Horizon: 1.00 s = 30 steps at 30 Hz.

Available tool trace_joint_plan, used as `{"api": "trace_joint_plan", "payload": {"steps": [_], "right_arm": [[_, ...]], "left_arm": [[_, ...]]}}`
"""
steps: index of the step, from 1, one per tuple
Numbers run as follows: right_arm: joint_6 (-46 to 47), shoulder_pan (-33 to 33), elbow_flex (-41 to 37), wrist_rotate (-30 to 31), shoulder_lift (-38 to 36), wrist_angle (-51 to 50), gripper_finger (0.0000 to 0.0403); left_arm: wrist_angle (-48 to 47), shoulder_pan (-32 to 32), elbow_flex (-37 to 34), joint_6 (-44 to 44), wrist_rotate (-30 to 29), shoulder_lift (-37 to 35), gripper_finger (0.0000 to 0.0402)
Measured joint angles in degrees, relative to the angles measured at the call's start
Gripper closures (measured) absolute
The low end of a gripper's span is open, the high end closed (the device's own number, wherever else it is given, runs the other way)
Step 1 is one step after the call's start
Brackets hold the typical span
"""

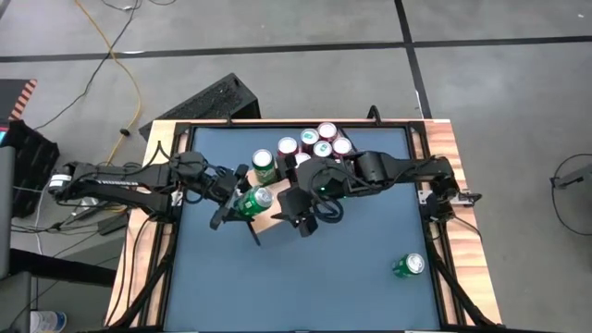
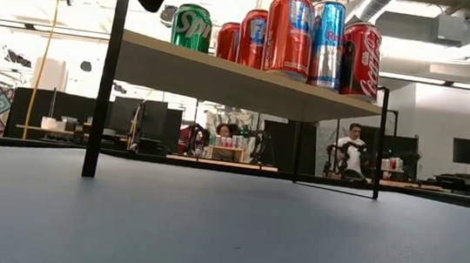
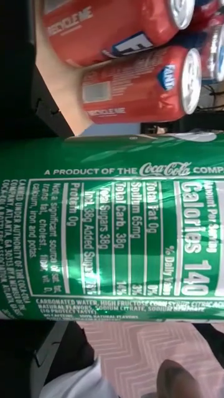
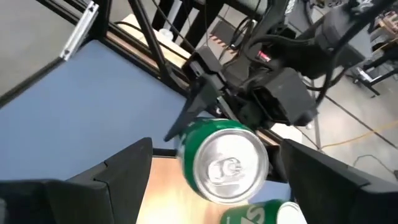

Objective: Place canned beverage on shelf
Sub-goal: Put the top green soda can on the shelf aligned with the other green soda can

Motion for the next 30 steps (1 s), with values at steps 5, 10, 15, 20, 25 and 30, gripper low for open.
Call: {"api": "trace_joint_plan", "payload": {"steps": [5, 10, 15, 20, 25, 30], "right_arm": [[1.6, -0.3, 0.1, -0.2, 0.0, -0.2, 0.0055], [1.7, -0.4, 0.1, -1.4, 0.0, 0.3, 0.0055], [1.3, -0.7, 0.1, -2.0, 0.0, 0.3, 0.0055], [1.2, -2.0, 0.1, -3.8, 0.0, 0.8, 0.0055], [2.0, -3.1, 0.0, -6.2, 1.9, -0.2, 0.0055], [0.0, -3.5, 0.1, -4.4, 3.7, -0.7, 0.0055]], "left_arm": [[0.2, 0.0, 0.0, -0.3, 0.1, 0.3, 0.0114], [0.3, 0.0, 0.0, -0.6, 0.1, 0.3, 0.0114], [0.3, 0.0, 0.0, -1.4, 0.1, 0.3, 0.0113], [0.2, 0.0, 0.0, -1.7, 0.1, 0.3, 0.0113], [0.1, 0.0, 0.0, -2.1, 0.1, 0.3, 0.0113], [-0.8, 0.0, 0.0, -2.1, 0.3, 0.3, 0.0113]]}}
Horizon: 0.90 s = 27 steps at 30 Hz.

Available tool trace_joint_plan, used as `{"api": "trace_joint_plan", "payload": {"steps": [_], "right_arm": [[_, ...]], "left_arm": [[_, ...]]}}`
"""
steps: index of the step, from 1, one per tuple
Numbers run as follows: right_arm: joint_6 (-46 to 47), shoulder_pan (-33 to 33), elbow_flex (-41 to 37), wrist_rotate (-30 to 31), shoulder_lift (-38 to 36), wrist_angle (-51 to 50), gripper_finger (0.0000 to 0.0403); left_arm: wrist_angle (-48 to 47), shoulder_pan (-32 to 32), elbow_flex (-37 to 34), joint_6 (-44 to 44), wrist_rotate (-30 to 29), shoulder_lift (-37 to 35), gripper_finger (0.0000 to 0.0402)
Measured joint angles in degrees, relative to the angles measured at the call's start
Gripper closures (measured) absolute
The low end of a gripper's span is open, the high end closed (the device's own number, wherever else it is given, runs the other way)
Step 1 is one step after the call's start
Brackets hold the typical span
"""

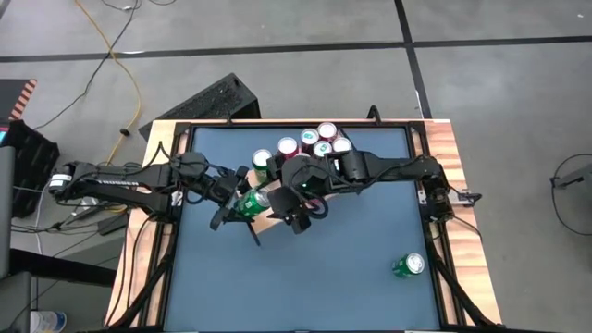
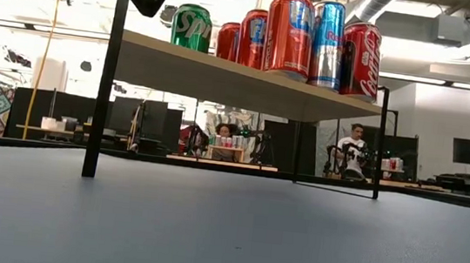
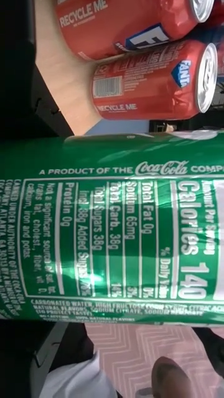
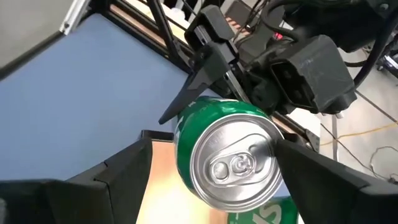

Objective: Place canned beverage on shelf
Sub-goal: Put the top green soda can on the shelf aligned with the other green soda can

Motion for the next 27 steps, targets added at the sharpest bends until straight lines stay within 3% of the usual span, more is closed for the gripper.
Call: {"api": "trace_joint_plan", "payload": {"steps": [8, 16, 27], "right_arm": [[-1.8, 0.7, 0.0, 1.1, -0.6, -0.4, 0.0055], [-5.7, 2.0, 0.1, 8.7, -1.8, 1.1, 0.0055], [-1.0, -1.0, 0.0, 3.0, -0.1, -1.0, 0.0055]], "left_arm": [[-0.2, 0.0, 0.0, 0.1, -0.2, 0.0, 0.0113], [-0.3, 0.0, 0.0, 0.1, -0.2, 0.0, 0.0113], [-1.5, 0.0, 0.0, 0.2, -0.8, 0.0, 0.0113]]}}
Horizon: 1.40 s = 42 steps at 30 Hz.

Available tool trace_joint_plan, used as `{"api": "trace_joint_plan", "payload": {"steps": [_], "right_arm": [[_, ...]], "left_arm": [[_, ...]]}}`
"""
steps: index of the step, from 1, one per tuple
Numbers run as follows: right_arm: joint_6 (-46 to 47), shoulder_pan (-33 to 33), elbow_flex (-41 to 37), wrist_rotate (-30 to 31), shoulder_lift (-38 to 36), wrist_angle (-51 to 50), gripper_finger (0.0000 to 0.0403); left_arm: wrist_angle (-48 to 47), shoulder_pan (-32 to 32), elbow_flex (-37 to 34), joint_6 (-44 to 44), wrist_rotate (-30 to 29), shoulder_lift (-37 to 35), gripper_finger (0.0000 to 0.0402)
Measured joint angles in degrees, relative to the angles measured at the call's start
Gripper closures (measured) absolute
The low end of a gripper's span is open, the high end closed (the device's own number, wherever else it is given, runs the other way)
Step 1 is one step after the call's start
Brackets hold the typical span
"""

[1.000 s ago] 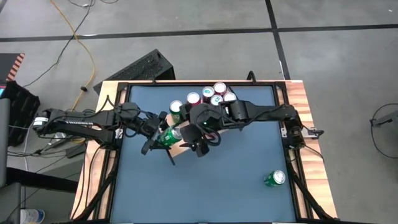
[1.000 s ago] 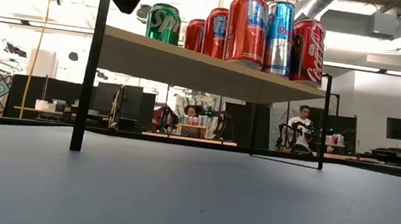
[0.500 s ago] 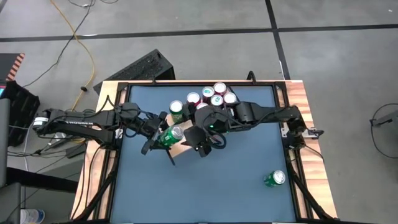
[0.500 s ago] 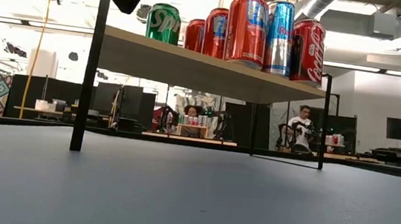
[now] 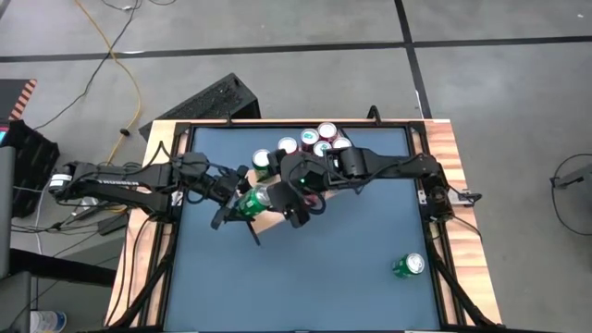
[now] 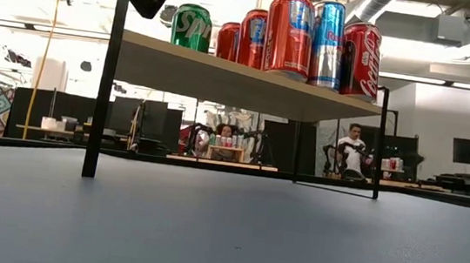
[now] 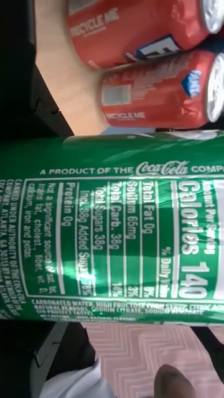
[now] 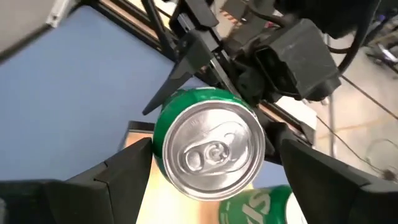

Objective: Place canned beverage on shelf
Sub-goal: Put the top green soda can on the shelf aligned with the other green soda can

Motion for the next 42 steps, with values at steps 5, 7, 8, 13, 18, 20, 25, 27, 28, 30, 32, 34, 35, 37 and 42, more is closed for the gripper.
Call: {"api": "trace_joint_plan", "payload": {"steps": [5, 7, 8, 13, 18, 20, 25, 27, 28, 30, 32, 34, 35, 37, 42], "right_arm": [[-0.8, -0.8, 0.0, -5.9, 0.0, -0.4, 0.0055], [-2.1, -0.7, 0.0, -6.2, 0.0, -0.3, 0.0055], [-2.8, -0.7, 0.0, -6.2, 0.0, -0.2, 0.0055], [-3.3, -0.9, 0.0, -9.3, 0.1, 0.8, 0.0055], [-3.2, -1.6, 0.0, -10.8, 0.1, 2.4, 0.0055], [-2.4, -1.9, 0.0, -10.9, 0.1, 2.4, 0.0055], [-1.9, -2.6, 0.0, -13.8, 0.1, 1.1, 0.0055], [-1.9, -2.7, 0.0, -13.8, 0.1, 1.2, 0.0055], [-1.9, -2.7, 0.0, -13.8, 0.1, 1.3, 0.0055], [-1.9, -2.6, 0.0, -13.9, 0.1, 1.7, 0.0055], [-1.9, -2.6, 0.0, -13.9, 0.1, 1.8, 0.0055], [-1.9, -2.7, 0.0, -14.0, 0.5, 1.9, 0.0055], [-1.9, -2.8, 0.2, -14.0, 1.5, 2.5, 0.0055], [-1.9, -3.0, 0.1, -14.3, 2.7, 2.7, 0.0055], [-4.3, -3.1, -0.1, -13.3, 5.3, 1.5, 0.0056]], "left_arm": [[0.1, -0.1, 0.0, -0.2, 0.7, 0.0, 0.0113], [0.0, -0.1, 0.0, -0.4, 0.7, 0.0, 0.0113], [0.0, -0.1, 0.0, -0.4, 0.7, 0.0, 0.0113], [-0.1, -0.1, 0.0, -0.5, 0.7, 0.0, 0.0113], [-0.3, -0.1, 0.0, -1.1, 0.6, 0.1, 0.0113], [-0.3, -0.1, 0.0, -1.1, 0.6, 0.1, 0.0113], [-0.3, -0.1, 0.0, -1.1, 0.6, 0.1, 0.0113], [-0.3, -0.1, 0.0, -1.1, 0.7, 0.1, 0.0113], [-0.3, -0.1, 0.0, -1.2, 0.8, 0.1, 0.0113], [-0.3, -0.1, 0.0, -1.5, 0.9, 0.1, 0.0113], [-0.2, -0.1, 0.0, -1.5, 0.9, 0.1, 0.0113], [-0.2, -0.1, 0.0, -1.5, 0.9, 0.1, 0.0113], [-0.2, -0.1, 0.0, -1.5, 0.9, 0.1, 0.0113], [-0.2, -0.1, 0.0, -1.7, 0.9, 0.1, 0.0113], [-0.6, -0.1, 0.0, -2.2, 1.1, 0.2, 0.0113]]}}
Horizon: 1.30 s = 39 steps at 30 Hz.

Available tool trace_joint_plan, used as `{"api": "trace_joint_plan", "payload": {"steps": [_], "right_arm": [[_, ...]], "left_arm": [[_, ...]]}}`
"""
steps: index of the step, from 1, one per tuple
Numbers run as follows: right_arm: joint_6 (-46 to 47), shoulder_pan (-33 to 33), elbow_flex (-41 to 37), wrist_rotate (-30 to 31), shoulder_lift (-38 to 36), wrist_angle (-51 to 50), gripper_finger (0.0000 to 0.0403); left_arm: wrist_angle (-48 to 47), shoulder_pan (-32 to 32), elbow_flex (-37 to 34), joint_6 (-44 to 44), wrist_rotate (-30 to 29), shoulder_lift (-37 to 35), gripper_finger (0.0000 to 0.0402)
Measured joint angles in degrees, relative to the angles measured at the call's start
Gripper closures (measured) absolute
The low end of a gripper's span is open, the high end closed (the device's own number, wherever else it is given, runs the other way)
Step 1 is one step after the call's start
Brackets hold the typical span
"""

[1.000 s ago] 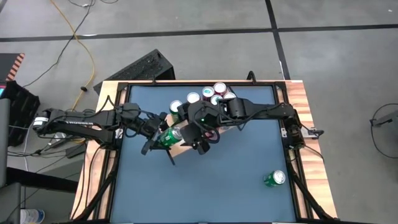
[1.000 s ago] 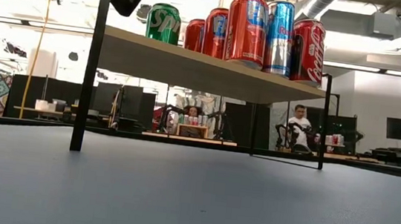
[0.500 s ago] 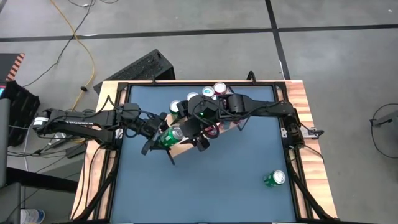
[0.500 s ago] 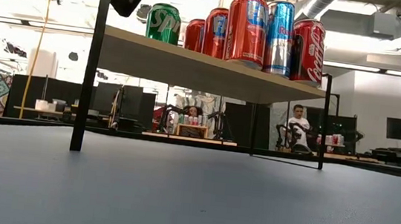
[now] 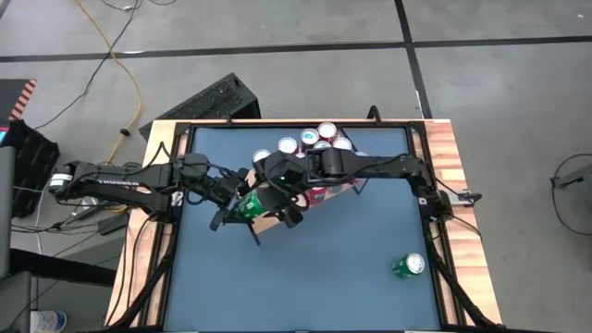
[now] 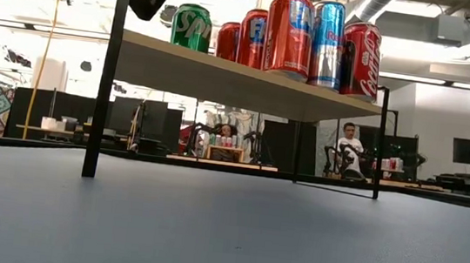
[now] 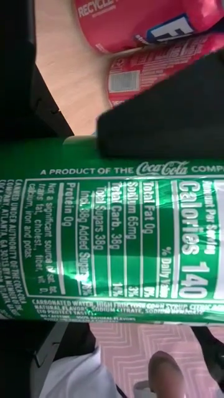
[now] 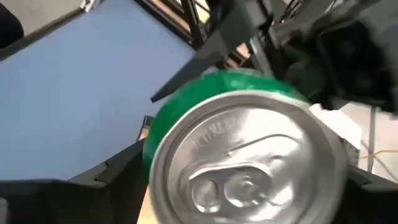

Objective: Place canned beverage on shelf
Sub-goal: Put the top green soda can on the shelf aligned with the other green soda can

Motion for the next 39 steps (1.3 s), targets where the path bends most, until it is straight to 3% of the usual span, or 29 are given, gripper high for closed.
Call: {"api": "trace_joint_plan", "payload": {"steps": [9, 39], "right_arm": [[0.2, 0.5, 0.1, 0.2, -1.2, 0.8, 0.0082], [-2.6, 2.0, 1.1, 1.3, -1.7, -0.6, 0.0086]], "left_arm": [[0.1, 0.0, 0.1, 0.2, 0.3, 0.0, 0.0113], [-0.6, 0.0, 0.1, -0.4, 1.0, 0.0, 0.0113]]}}
